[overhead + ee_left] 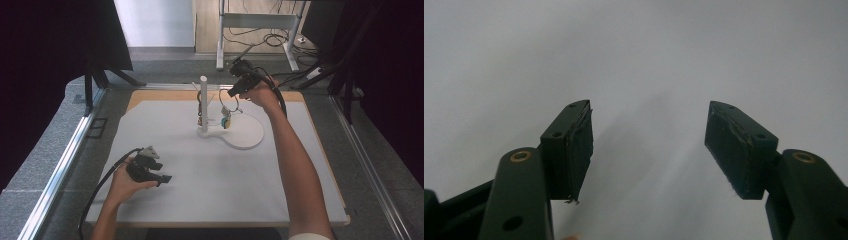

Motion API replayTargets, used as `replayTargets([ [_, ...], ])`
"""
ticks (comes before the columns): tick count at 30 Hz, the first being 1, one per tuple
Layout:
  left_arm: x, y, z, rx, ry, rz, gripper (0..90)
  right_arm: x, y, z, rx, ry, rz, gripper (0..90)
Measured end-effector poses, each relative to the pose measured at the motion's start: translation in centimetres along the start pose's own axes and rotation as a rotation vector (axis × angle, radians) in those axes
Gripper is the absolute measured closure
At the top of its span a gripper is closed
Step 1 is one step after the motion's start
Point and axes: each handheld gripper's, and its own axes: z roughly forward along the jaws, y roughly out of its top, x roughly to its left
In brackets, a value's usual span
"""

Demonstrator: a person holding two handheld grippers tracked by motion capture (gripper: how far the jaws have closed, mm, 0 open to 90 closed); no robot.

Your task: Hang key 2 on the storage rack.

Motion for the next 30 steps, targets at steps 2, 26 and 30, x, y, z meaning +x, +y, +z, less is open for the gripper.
replayTargets([
  [2, 0.0, 0.0, 0.0, -0.001, -0.002, 0.000, 36.7, 0.0, 0.2, 0.2, 0.005, -0.005, -0.005, 87.8],
  [26, -0.3, 0.1, -0.4, -0.030, -0.025, -0.001, 36.5, 0.5, 2.1, 2.2, -0.008, -0.035, -0.005, 87.8],
  [30, -0.3, 0.1, -0.3, -0.022, -0.025, 0.007, 36.5, 1.1, 2.2, 2.6, -0.003, -0.031, -0.019, 87.8],
])
